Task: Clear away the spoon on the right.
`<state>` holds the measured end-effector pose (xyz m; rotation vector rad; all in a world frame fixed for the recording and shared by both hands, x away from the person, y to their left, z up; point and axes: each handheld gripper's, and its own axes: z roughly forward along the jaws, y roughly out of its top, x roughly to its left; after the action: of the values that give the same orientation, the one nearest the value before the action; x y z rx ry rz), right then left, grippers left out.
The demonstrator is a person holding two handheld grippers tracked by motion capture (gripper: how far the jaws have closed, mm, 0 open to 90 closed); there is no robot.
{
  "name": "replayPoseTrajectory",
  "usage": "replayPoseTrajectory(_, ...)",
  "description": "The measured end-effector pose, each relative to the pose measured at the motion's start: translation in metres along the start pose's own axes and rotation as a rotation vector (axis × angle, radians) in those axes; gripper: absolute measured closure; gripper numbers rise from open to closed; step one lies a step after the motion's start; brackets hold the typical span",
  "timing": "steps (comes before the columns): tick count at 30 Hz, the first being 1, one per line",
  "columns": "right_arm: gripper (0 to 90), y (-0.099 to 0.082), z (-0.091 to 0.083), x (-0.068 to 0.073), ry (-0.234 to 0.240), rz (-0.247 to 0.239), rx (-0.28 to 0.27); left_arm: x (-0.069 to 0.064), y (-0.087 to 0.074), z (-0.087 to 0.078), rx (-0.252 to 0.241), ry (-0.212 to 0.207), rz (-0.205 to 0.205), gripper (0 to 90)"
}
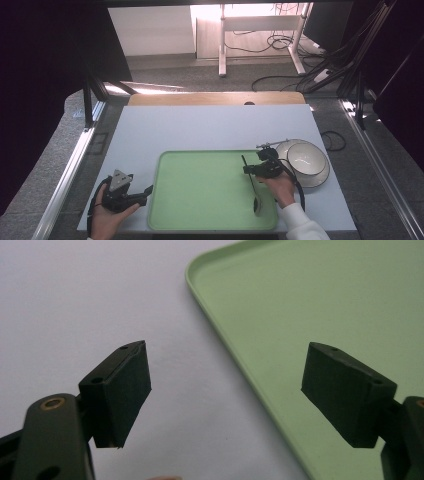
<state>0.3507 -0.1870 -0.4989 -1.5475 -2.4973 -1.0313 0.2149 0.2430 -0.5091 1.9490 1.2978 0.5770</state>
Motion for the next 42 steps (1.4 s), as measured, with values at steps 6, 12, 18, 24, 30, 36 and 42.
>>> replayPoseTrajectory(6, 86.6, -0.001, 0.004, -0.001, -0.031, 0.01, 0.014, 0.0, 0.0, 0.0, 0.006, 0.003, 0.009, 19.3)
replayPoseTrajectory(12, 84.3, -0.001, 0.005, 0.0, -0.051, 0.01, 0.016, -0.001, -0.001, 0.002, 0.011, 0.003, 0.013, 19.3)
replayPoseTrajectory(18, 74.3, -0.001, 0.006, 0.002, -0.093, -0.021, 0.017, 0.0, -0.001, 0.003, 0.018, 0.003, 0.018, 19.3)
replayPoseTrajectory(24, 53.5, 0.003, -0.001, 0.008, -0.133, -0.06, -0.062, 0.0, -0.001, 0.003, 0.021, 0.004, 0.021, 19.3)
replayPoseTrajectory(30, 45.8, 0.006, -0.018, 0.011, -0.12, -0.103, -0.185, -0.001, -0.001, 0.003, 0.017, 0.002, 0.023, 19.3)
replayPoseTrajectory(36, 38.6, 0.006, -0.033, 0.006, -0.074, -0.111, -0.27, -0.001, 0.0, 0.002, 0.01, 0.004, 0.023, 19.3)
replayPoseTrajectory(42, 37.9, 0.004, -0.04, 0.006, -0.061, -0.153, -0.318, 0.001, 0.001, 0.003, 0.012, 0.003, 0.024, 19.4)
